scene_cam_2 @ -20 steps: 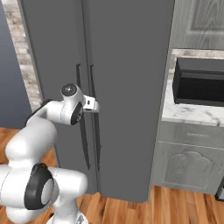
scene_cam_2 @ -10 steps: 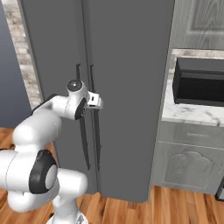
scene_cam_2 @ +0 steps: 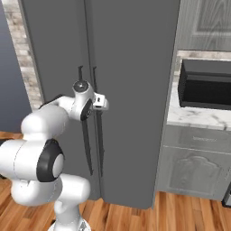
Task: Retrieve the sausage and cheese from the fridge and place them on the cutting board on the counter.
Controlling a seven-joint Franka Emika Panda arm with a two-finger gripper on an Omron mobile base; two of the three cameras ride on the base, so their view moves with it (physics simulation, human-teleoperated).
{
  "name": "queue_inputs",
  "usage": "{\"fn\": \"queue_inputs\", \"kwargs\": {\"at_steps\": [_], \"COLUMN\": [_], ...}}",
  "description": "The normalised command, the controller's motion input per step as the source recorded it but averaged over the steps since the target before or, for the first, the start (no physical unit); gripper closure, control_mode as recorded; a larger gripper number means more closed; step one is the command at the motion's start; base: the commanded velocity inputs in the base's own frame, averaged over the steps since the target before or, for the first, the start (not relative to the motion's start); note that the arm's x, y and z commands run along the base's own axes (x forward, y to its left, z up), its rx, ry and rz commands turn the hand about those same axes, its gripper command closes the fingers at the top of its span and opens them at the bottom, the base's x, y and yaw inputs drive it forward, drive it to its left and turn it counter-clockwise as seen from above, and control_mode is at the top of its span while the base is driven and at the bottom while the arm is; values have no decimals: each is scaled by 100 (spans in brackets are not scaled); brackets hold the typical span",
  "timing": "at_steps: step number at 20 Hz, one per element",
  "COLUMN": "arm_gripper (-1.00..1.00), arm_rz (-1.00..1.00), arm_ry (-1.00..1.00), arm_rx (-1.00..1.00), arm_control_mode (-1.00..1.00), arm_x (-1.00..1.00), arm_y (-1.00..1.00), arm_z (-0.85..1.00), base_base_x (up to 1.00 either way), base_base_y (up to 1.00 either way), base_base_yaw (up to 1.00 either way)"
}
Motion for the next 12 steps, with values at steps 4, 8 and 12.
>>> {"fn": "queue_inputs", "kwargs": {"at_steps": [4,8,12], "arm_gripper": [-100,-100,-100], "arm_rz": [0,0,0], "arm_ry": [0,0,0], "arm_rx": [0,-1,0], "arm_control_mode": [-100,-100,-100], "arm_x": [41,36,31], "arm_y": [0,0,0], "arm_z": [-15,-28,-41], "base_base_x": [0,0,0], "base_base_y": [0,0,0], "base_base_yaw": [0,0,0]}}
